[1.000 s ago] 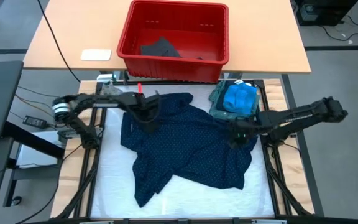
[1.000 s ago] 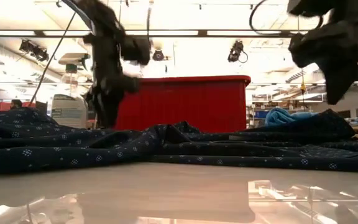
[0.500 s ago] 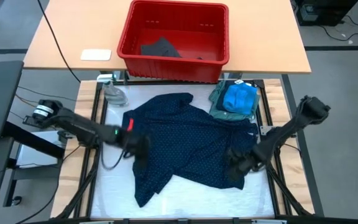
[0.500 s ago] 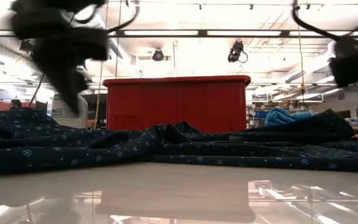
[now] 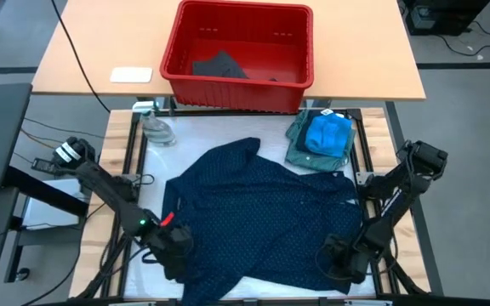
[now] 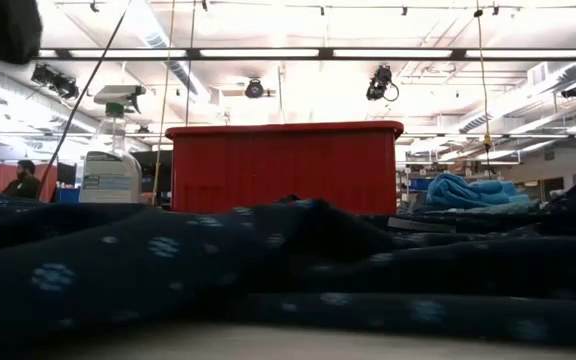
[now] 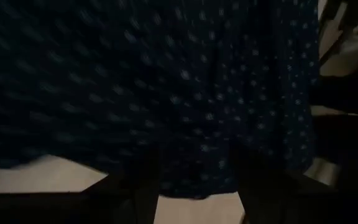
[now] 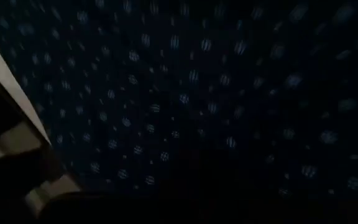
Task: Fold laundry
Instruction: Fold the dark blue polo shirt
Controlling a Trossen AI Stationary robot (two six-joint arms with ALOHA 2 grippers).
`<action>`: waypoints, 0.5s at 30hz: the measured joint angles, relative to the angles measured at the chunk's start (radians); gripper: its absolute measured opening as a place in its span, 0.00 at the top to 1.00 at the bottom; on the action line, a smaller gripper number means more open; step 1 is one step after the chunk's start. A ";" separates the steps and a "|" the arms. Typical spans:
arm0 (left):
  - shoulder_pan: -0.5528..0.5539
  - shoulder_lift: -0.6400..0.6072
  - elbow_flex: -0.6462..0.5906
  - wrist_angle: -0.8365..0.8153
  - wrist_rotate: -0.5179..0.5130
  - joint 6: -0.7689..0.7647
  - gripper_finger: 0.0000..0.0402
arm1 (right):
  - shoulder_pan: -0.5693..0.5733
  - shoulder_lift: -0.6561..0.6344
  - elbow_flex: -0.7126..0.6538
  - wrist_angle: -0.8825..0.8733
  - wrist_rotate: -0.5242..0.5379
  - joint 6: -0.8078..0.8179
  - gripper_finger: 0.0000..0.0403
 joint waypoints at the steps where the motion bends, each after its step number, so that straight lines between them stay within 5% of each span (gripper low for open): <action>1: -0.009 0.000 0.030 -0.048 -0.019 0.037 0.52 | 0.006 -0.008 0.017 -0.041 0.032 0.002 0.99; 6: -0.050 0.000 0.176 -0.216 -0.070 0.272 0.52 | 0.014 -0.033 0.147 -0.158 0.142 -0.088 0.94; 15: -0.231 0.070 0.210 -0.177 -0.225 0.456 0.43 | 0.068 0.086 0.436 -0.271 0.086 -0.448 0.71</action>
